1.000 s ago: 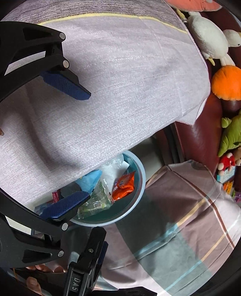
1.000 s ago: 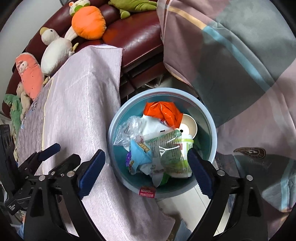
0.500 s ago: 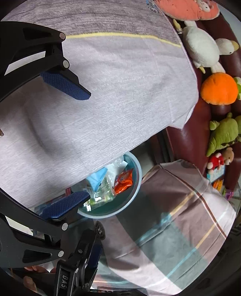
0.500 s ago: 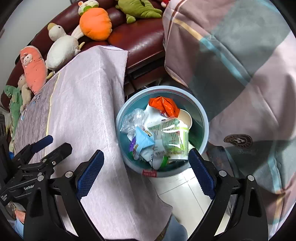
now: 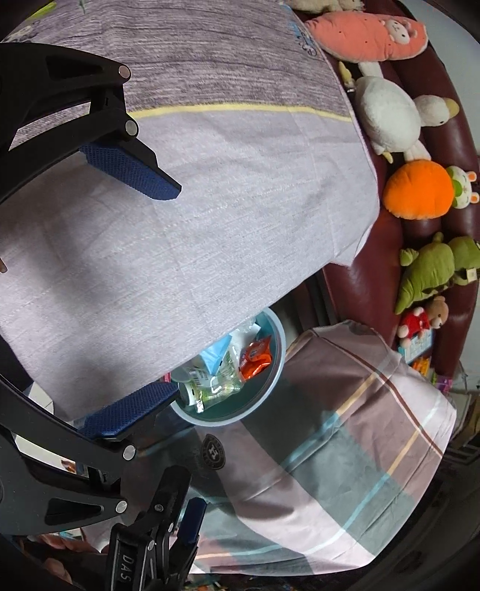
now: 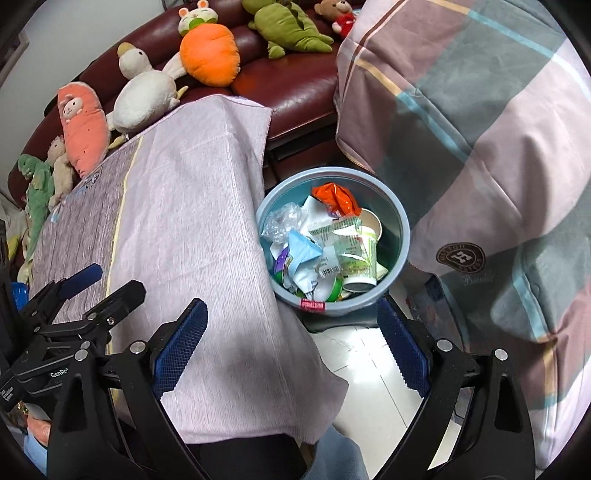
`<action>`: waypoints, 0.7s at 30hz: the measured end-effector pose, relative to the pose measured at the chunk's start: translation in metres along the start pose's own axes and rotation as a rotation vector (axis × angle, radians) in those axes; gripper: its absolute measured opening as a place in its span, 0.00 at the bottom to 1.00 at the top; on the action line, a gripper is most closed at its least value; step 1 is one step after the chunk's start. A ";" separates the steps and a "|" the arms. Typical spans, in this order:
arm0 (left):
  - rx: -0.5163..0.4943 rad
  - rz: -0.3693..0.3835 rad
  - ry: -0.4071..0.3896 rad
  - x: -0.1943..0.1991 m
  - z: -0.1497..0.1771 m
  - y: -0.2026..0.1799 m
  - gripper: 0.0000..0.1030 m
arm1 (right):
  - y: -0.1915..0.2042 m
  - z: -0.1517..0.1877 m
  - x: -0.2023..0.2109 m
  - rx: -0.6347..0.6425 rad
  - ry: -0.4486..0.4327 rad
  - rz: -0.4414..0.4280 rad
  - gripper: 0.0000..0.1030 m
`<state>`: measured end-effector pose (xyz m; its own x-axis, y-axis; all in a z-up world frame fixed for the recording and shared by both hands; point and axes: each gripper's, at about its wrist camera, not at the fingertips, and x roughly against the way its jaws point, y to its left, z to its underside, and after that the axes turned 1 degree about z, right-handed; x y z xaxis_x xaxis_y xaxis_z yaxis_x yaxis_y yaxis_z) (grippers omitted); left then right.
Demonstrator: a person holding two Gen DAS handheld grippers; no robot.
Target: Collect trash
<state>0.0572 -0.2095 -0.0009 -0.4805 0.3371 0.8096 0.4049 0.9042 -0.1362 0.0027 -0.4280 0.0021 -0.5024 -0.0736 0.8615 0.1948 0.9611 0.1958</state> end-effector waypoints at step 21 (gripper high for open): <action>-0.008 -0.023 -0.019 0.012 0.014 -0.003 0.96 | 0.001 0.016 0.018 0.023 -0.027 0.006 0.86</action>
<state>0.0395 -0.2043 0.0016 -0.5042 0.3216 0.8015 0.3998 0.9096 -0.1135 -0.0195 -0.4237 0.0100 -0.5239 -0.0609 0.8496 0.1790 0.9673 0.1798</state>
